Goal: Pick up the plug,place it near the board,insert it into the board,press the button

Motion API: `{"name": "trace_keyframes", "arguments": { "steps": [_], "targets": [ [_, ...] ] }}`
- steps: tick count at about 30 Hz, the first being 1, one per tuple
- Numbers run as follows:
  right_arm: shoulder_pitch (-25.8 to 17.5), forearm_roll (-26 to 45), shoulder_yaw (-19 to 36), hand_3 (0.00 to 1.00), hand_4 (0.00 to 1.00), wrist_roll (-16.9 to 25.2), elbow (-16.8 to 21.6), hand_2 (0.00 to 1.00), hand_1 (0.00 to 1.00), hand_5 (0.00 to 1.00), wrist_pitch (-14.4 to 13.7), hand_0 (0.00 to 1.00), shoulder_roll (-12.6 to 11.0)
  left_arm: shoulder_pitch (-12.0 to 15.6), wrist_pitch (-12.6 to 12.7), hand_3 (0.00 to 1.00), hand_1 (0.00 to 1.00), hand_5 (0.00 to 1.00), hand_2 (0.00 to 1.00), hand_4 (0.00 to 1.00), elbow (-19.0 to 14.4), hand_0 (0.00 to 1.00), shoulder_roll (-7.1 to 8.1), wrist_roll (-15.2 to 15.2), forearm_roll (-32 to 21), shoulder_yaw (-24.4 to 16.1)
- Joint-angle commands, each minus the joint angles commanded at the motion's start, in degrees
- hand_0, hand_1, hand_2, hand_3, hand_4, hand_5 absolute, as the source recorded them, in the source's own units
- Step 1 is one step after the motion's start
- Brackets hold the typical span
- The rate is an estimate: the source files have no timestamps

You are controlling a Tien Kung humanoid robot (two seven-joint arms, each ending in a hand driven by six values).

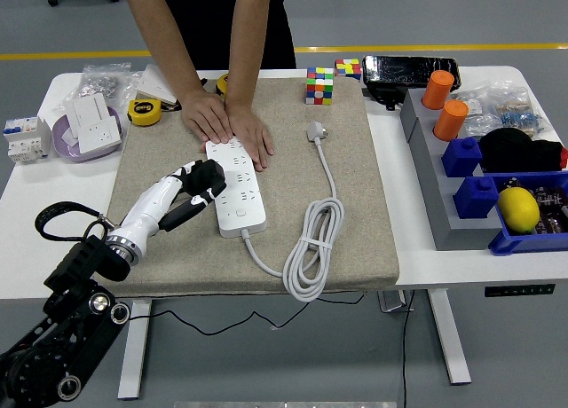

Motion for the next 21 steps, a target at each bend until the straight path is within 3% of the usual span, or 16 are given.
{"name": "trace_keyframes", "arguments": {
  "steps": [21],
  "targets": [
    [0.2, 0.3, -0.2, 0.759, 0.998, -0.1, 0.0, 0.743, 0.747, 0.801, -0.1, 0.818, -0.1, -3.9, 0.1, 0.978, 0.998, 0.998, 0.987, 0.998, 2.6, 0.998, 0.9, 1.4, 3.0, 5.0]
  ]
}}
